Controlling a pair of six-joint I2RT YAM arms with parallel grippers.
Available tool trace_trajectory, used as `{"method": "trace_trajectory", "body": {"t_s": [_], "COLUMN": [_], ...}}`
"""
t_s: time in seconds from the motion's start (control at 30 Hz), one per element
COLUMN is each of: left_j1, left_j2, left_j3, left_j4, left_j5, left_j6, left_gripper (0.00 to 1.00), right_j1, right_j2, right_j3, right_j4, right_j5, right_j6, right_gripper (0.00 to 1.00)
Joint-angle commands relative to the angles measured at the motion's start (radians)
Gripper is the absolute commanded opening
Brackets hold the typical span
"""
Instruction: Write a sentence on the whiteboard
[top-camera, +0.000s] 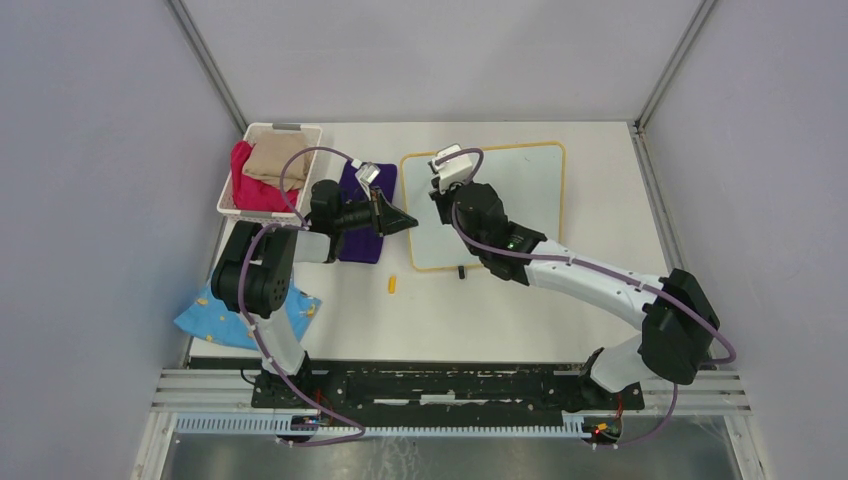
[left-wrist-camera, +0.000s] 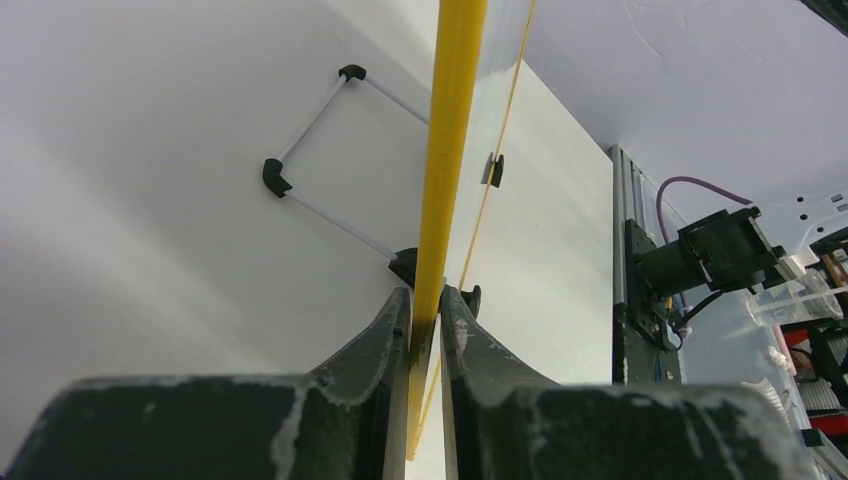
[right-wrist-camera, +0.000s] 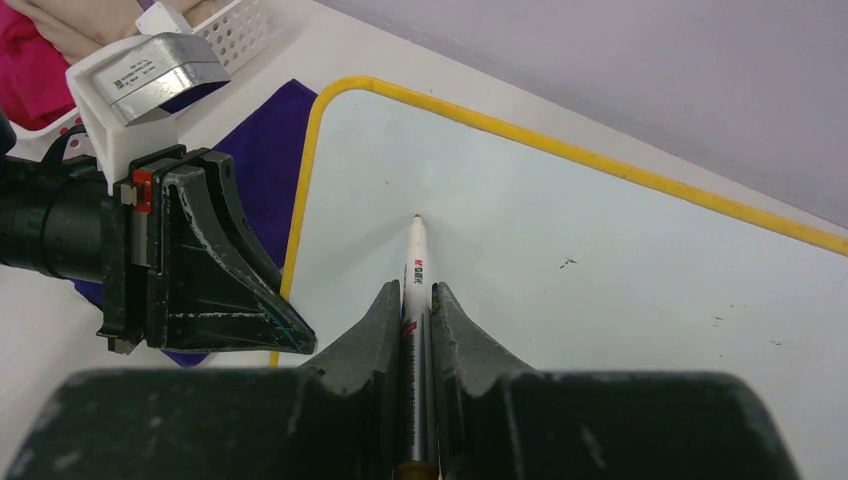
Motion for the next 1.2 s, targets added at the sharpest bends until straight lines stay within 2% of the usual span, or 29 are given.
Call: {"method": "trace_trajectory", "body": {"t_s": [0.0,0.8,1.0,1.17], "left_j1": [-0.003,-0.003,-0.004,-0.003], "left_j2": [-0.02,-0.021,-0.021,-0.022], "left_j3": [0.01,0.012,0.012,0.013], "left_j4": [-0.046,-0.068,-0.069,-0.071], "left_j5": [-0.032,-0.038,-0.039,-0.038], "left_j6": [0.061,0.079,0.08,0.083], "left_gripper": [0.02,0.02,0.02,0.02], "right_j1": [-0.018,-0.041,-0.041,-0.045], "right_j2": [0.002,-0.072,-0.121,-0.125], "right_j3": [-0.005,-0.098,-0.112,-0.079], "right_j4": [0.018,-0.004,0.063,0.076], "right_j5": [-0.018,-0.008,-0.077,-0.066], "right_j6": [0.037,0.048,0.062,0.059], "right_gripper": [0.0,0.0,0.0,0.0]}}
